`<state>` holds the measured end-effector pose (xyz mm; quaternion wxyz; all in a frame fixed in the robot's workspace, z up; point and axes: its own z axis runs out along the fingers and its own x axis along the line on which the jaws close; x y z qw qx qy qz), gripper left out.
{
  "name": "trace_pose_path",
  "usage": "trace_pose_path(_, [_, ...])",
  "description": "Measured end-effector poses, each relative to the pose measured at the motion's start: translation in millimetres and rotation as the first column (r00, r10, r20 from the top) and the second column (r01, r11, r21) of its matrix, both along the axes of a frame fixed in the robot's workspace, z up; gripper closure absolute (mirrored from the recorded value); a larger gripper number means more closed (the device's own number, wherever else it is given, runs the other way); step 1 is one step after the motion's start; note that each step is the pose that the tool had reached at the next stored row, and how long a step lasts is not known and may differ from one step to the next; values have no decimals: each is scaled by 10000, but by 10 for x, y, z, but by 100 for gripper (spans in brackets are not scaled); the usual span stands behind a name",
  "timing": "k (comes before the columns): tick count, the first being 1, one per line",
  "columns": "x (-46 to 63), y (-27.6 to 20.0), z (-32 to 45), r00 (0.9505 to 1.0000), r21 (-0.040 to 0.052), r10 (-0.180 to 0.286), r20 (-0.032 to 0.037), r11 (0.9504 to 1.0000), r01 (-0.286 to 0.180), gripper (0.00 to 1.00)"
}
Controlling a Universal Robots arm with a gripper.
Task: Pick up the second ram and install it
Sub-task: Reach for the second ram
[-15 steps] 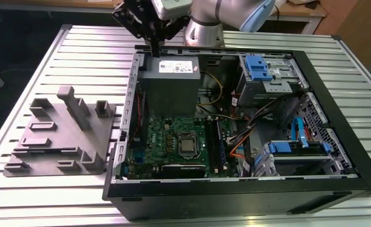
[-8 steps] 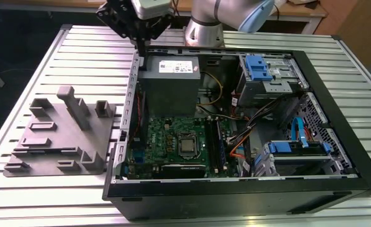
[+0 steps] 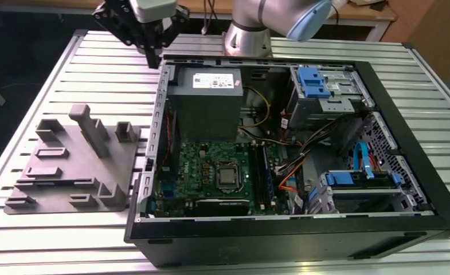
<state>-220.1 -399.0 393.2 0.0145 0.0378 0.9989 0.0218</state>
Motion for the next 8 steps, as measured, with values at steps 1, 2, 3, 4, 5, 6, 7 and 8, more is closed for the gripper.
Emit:
trace_pose_path(1, [-45,0,0,10000,-1,-2,3,10000,2,93])
trace_pose_path(2, [-85,0,0,10000,0,-1,5,10000,1,93])
trace_pose_path(3, [-127,0,1,10000,-1,0,6,10000,0,93])
trace_pose_path(4, [-170,0,0,10000,-1,1,9,10000,-1,93])
trace_pose_path(5, [-212,0,-1,10000,0,0,12,10000,0,93])
trace_pose_path(6, [-254,0,-1,10000,0,-2,14,10000,2,93])
trace_pose_path(7, [-298,0,-2,10000,0,-1,16,10000,1,93])
trace_pose_path(8, [-339,-1,-2,10000,-1,0,17,10000,0,93])
